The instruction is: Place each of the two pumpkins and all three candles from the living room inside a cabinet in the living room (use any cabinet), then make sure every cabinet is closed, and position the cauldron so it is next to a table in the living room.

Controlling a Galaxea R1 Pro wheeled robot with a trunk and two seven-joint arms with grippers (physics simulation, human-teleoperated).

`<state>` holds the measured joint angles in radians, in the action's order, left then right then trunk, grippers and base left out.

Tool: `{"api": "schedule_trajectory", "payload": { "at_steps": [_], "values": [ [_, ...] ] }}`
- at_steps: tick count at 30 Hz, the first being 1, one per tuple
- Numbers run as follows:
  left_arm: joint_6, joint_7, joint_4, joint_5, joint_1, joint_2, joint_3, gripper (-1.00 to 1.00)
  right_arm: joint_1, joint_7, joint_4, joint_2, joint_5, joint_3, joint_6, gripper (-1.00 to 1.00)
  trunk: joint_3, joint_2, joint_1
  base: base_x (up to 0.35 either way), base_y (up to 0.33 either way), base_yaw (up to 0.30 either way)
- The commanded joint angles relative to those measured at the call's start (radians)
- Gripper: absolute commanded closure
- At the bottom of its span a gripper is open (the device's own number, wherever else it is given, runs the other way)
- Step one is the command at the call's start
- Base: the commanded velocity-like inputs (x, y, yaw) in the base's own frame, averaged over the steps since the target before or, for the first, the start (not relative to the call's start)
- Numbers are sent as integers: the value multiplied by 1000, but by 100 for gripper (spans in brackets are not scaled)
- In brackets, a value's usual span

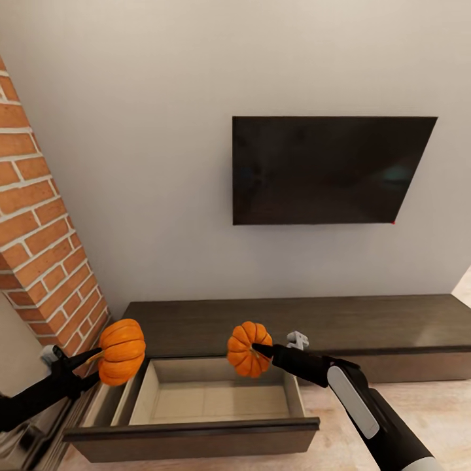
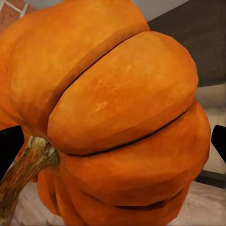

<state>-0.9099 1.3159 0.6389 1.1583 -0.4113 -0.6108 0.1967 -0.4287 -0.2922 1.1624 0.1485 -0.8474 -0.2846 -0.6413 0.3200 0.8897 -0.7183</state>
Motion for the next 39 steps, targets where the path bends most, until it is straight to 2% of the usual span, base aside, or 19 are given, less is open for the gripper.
{"api": "schedule_trajectory", "payload": {
  "at_steps": [1,9,17,20,21,23,26,28,29,31,34,35,36,38,39],
  "values": [
    [-8,3,-1,6,-1,-1,6,100,-1,-1,0,1,-4,-1,-3,100,1,1,0,138,0,0],
    [-9,3,-2,7,-1,-1,6,100,-1,-1,0,0,-4,-1,-3,100,1,1,0,123,0,0],
    [-8,3,-2,8,-1,-1,6,100,-1,-1,1,-1,-4,-2,-3,100,1,1,0,279,0,0],
    [-8,-4,2,4,-1,-1,8,100,-1,22,1,-2,-1,-22,-10,100,1,1,0,128,0,0],
    [-7,-36,9,3,-1,2,10,100,-1,58,1,-3,10,-56,-12,100,1,1,0,33,0,0],
    [-9,-128,31,3,-2,28,8,100,-1,153,1,-3,42,-112,-14,100,1,1,0,17,0,0],
    [-11,-303,75,9,-6,66,1,100,-1,289,0,-19,65,-168,-9,100,1,1,0,6,0,0],
    [-16,-400,119,17,-11,75,-17,100,-1,335,-1,-42,73,-185,-8,100,1,1,0,2,0,0],
    [-18,-459,170,18,-13,79,-39,100,-1,351,-4,-52,75,-191,-10,100,1,1,0,0,0,0],
    [-20,-544,236,19,-14,81,-58,100,-1,361,-1,-59,77,-193,-13,100,1,1,0,0,0,0],
    [-19,-704,304,25,-15,84,-84,100,-1,367,15,-63,78,-193,-16,100,1,1,0,0,0,0],
    [-18,-784,353,26,-15,90,-95,100,-1,370,22,-63,78,-193,-17,100,1,1,0,0,0,0],
    [-15,-842,385,25,-15,103,-100,100,-1,376,24,-63,79,-194,-17,100,1,1,0,0,0,0],
    [-6,-1082,452,19,-15,178,-107,100,-2,422,28,-65,81,-194,-17,100,1,1,0,0,0,0],
    [1,-1167,466,17,-15,208,-108,100,-3,448,27,-66,81,-194,-17,100,1,1,0,0,0,0]
  ]
}}
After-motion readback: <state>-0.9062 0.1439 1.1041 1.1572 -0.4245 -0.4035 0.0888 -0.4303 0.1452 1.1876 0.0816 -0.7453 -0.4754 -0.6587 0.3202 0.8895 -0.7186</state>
